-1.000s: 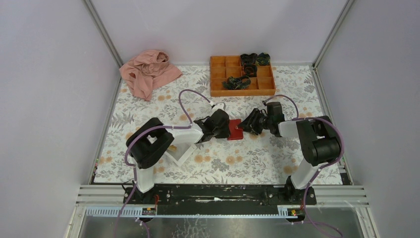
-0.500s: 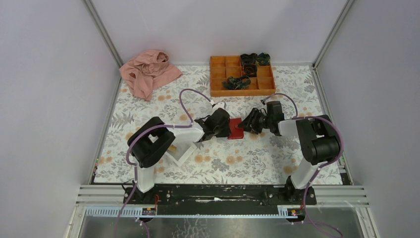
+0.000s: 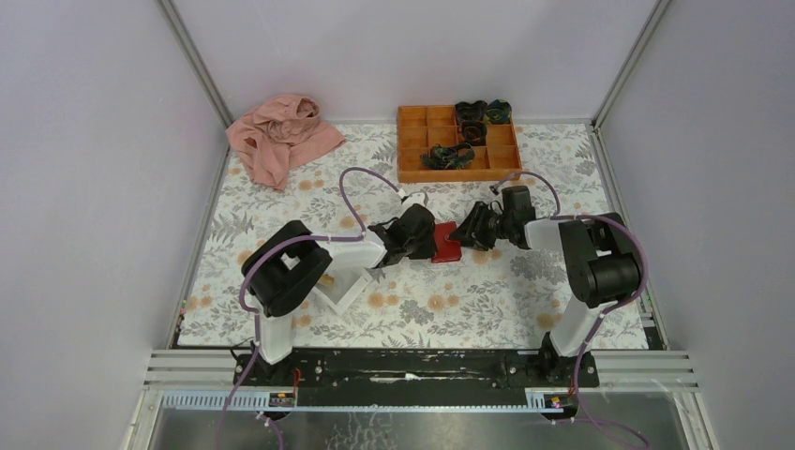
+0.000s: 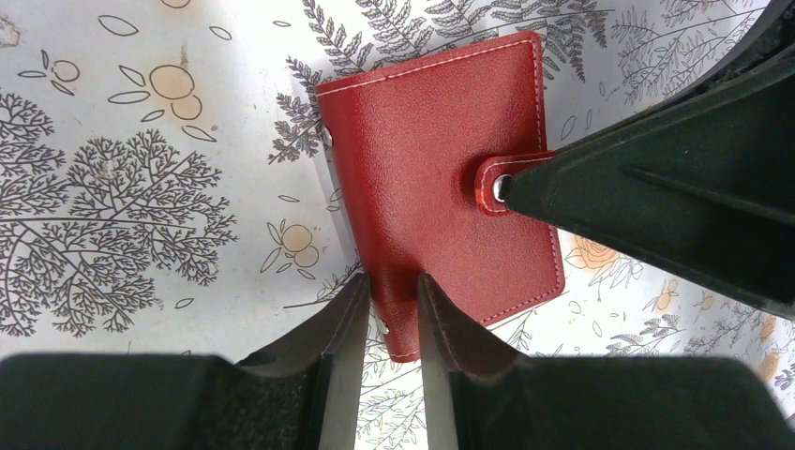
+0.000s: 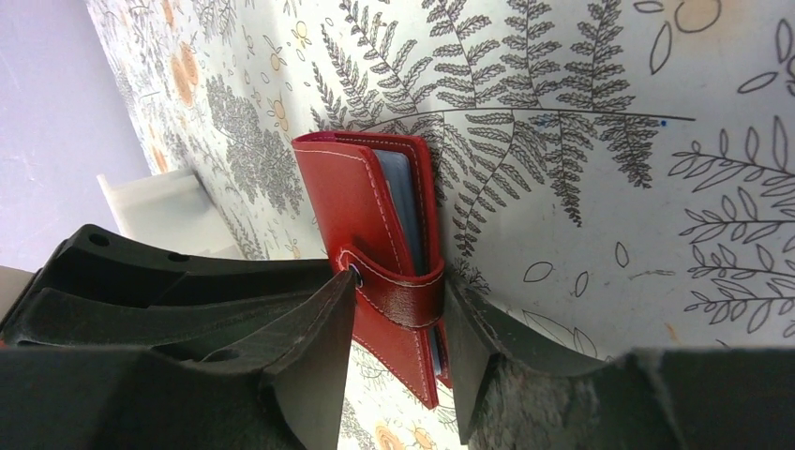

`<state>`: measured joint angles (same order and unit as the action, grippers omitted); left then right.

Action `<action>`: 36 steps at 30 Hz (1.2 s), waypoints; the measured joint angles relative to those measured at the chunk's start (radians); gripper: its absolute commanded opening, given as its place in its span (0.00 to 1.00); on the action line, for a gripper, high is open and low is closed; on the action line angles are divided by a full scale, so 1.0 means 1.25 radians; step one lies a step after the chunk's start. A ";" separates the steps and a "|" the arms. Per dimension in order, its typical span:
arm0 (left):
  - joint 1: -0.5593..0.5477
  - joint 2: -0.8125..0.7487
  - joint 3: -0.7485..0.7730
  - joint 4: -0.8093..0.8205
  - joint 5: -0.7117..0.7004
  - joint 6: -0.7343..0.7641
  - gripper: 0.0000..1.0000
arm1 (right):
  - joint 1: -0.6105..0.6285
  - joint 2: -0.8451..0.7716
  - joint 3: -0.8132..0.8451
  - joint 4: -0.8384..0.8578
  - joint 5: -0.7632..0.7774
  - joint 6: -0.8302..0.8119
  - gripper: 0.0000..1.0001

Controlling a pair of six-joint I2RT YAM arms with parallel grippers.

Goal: Put the credit cards into the card holder
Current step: Close the card holder at the center of the board.

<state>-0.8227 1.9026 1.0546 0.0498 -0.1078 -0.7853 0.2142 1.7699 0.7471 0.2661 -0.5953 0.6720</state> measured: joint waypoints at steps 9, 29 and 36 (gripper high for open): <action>0.000 0.000 0.000 0.000 0.000 0.000 0.31 | 0.006 0.003 0.030 -0.060 0.017 -0.031 0.45; 0.008 0.005 0.008 -0.004 0.013 0.007 0.31 | 0.019 0.008 0.069 -0.131 0.047 -0.056 0.45; 0.011 0.019 0.023 -0.001 0.016 0.013 0.31 | 0.019 0.006 0.070 -0.128 0.068 -0.060 0.45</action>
<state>-0.8093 1.9259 1.0832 0.0490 -0.0883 -0.7685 0.2379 1.7771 0.8349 0.1062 -0.5106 0.5968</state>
